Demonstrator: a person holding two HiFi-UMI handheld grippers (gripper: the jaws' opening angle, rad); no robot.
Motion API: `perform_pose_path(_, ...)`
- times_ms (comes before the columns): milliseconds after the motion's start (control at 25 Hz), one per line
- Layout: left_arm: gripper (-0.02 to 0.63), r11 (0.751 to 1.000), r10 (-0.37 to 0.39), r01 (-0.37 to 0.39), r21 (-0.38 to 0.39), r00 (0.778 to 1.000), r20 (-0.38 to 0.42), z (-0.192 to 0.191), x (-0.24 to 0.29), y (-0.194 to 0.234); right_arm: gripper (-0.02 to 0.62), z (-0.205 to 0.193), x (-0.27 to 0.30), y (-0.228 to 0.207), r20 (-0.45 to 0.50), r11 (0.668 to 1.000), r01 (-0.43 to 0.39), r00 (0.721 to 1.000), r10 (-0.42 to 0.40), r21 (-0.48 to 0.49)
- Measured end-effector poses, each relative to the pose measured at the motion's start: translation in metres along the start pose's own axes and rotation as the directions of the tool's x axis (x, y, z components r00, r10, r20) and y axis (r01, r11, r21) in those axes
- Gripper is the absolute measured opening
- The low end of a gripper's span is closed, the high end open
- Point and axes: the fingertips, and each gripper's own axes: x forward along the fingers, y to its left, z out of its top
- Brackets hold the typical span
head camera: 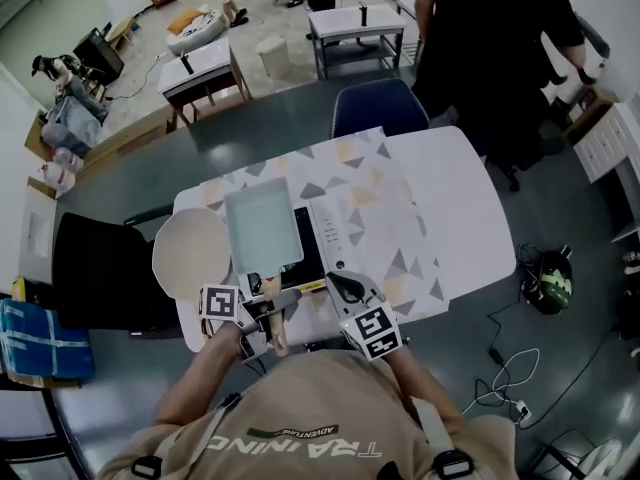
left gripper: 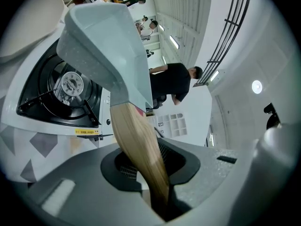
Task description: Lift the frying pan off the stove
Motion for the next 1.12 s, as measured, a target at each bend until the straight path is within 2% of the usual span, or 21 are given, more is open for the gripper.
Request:
perform_pose_path(120,0.091,1.000,-0.010,0.010,0.024,1.000,-0.006,0.003,0.000,-0.002,-0.005,0.003,0.005,-0.003,0.003,1.000,-0.007,1.000,0.007,0.008)
perform_pose_path(440,0.091,1.000,-0.013,0.013,0.000,1.000,-0.002,0.009,-0.001,-0.012,-0.003,0.016,0.004,-0.009,0.025,1.000,0.007,1.000,-0.006,-0.013)
perform_pose_path(640,0.091,1.000,-0.008,0.009,0.022,1.000,-0.018,0.012,-0.001,-0.006,-0.003,0.022,-0.001,-0.015,0.031,1.000,0.017,0.999,-0.016,-0.023)
perform_pose_path(840,0.091,1.000,-0.015,0.015,0.009,1.000,-0.013,0.011,0.001,-0.011,-0.005,0.025,-0.002,-0.017,0.032,0.999,0.017,0.999,-0.016,-0.042)
perform_pose_path(1120,0.092,0.999,-0.015,0.016,0.041,1.000,-0.014,0.009,0.001,-0.007,-0.004,0.024,-0.002,-0.011,0.041,0.998,0.006,0.999,-0.004,-0.060)
